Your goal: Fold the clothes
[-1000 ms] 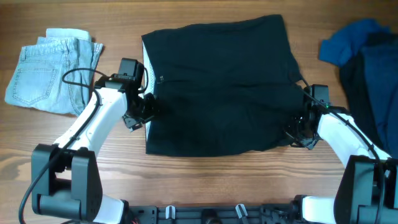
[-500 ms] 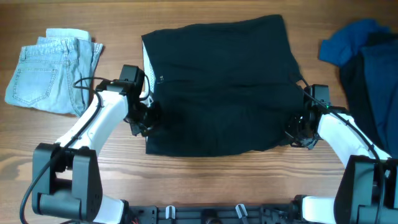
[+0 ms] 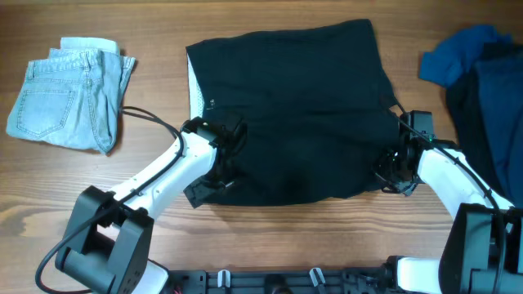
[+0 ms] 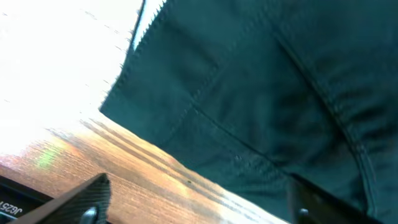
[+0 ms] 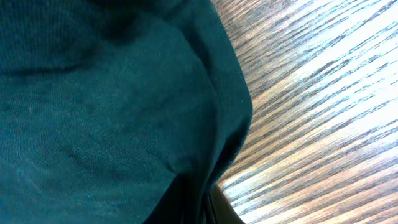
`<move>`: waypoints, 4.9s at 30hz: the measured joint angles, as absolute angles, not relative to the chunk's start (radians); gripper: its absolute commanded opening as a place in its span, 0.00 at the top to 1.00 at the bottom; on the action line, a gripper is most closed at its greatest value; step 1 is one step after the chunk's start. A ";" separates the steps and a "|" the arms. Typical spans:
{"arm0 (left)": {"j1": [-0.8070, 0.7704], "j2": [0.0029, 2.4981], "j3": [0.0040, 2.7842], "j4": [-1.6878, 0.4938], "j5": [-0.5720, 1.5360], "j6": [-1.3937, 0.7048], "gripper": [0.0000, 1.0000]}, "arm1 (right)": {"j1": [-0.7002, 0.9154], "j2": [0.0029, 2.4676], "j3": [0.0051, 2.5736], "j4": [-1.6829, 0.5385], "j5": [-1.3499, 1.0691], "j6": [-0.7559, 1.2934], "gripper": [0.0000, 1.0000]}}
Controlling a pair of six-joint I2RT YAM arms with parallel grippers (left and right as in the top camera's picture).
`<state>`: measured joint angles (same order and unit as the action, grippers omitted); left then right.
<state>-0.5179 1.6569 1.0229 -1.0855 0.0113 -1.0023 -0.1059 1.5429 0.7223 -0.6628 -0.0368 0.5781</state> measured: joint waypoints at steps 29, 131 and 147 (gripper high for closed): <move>-0.395 1.653 0.841 -0.855 0.061 -1.069 0.96 | -0.106 1.546 0.728 -0.682 -0.047 0.558 0.96; -0.037 1.916 1.250 -0.410 0.202 -1.046 0.56 | 0.148 2.174 1.701 -0.485 -0.017 0.379 0.96; -0.037 1.911 1.250 -0.471 0.272 -1.006 0.96 | 0.148 2.174 1.701 -0.482 -0.017 0.379 0.96</move>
